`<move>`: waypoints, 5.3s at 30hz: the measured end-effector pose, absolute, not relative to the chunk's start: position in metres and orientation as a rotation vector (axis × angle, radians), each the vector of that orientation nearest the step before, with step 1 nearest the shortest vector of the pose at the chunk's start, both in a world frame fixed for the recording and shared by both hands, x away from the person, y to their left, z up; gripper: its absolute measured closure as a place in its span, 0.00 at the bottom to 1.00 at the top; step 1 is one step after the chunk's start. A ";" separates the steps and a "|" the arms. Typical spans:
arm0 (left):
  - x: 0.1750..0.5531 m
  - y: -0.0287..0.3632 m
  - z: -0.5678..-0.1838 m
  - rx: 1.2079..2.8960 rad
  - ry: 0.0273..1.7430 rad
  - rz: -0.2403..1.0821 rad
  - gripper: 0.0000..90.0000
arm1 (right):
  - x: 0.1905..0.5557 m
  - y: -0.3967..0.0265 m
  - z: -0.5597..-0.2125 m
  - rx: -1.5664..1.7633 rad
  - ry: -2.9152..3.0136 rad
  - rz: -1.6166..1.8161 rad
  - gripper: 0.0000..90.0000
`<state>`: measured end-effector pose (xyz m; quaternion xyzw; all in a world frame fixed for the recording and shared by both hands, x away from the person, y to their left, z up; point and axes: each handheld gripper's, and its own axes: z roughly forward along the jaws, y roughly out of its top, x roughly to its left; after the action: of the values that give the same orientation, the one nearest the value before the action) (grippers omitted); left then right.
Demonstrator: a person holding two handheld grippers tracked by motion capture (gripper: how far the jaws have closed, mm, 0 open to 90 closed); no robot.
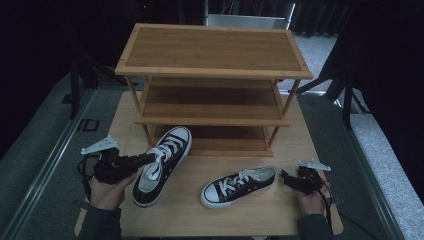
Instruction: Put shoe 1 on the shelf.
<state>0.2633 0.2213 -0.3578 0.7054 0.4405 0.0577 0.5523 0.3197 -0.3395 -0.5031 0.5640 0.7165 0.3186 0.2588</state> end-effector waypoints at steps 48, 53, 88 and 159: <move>0.286 0.177 -0.299 1.524 0.979 0.158 0.97 | 0.320 -0.339 -0.503 1.528 1.944 0.864 0.30; 0.296 0.169 -0.297 1.497 1.002 0.178 0.97 | 0.320 -0.339 -0.503 1.527 1.944 0.865 0.30; 0.363 0.139 -0.296 1.373 1.136 0.296 0.97 | 0.320 -0.339 -0.503 1.523 1.948 0.866 0.30; 0.439 0.121 -0.330 1.228 1.273 0.275 0.75 | 0.320 -0.339 -0.503 1.516 1.958 0.869 0.29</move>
<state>0.4390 0.1211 -0.3302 0.5354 0.5549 0.1197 0.6254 0.3200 -0.3393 -0.5030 0.5585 0.7213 0.3199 0.2557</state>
